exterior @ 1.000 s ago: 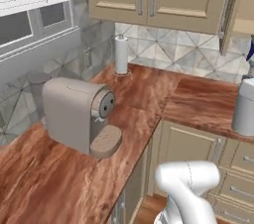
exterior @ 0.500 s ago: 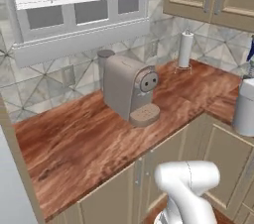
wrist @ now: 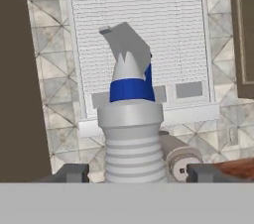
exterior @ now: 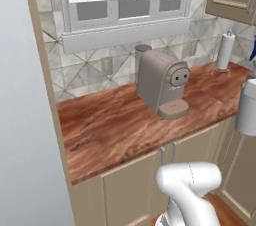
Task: Move the cutting board and knife to the sink. Then move spray from the cabinet to the counter.
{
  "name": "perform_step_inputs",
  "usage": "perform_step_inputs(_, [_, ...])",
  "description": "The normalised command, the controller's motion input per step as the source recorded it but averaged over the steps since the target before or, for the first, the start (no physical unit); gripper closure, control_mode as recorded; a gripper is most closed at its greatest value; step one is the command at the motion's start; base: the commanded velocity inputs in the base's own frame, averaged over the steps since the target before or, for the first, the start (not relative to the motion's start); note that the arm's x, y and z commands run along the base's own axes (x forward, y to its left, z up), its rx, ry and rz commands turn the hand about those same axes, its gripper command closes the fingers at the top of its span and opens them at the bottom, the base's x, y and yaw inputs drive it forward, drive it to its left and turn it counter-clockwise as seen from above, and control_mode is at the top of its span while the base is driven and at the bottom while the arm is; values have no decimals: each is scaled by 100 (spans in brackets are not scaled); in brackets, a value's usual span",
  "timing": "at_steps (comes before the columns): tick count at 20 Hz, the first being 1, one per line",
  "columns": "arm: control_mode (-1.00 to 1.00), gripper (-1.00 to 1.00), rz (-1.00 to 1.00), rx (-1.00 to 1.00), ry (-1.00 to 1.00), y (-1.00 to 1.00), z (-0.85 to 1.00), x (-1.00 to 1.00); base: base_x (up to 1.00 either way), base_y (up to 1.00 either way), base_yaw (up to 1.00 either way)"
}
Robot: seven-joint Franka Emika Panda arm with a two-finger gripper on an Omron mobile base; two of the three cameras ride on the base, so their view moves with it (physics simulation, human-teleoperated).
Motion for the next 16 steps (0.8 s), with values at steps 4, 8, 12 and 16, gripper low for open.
perform_step_inputs(4, [100, 100, 0, 0, 0, 0, 0, 0, -2, 41, 31])
perform_step_inputs(8, [100, 100, 0, 0, 0, 0, 0, 0, -2, 34, 35])
perform_step_inputs(12, [100, 100, 0, 0, 0, 0, 0, 0, 2, 0, 38])
perform_step_inputs(16, [100, 100, 0, 0, 0, 0, 0, 0, 4, 1, 22])
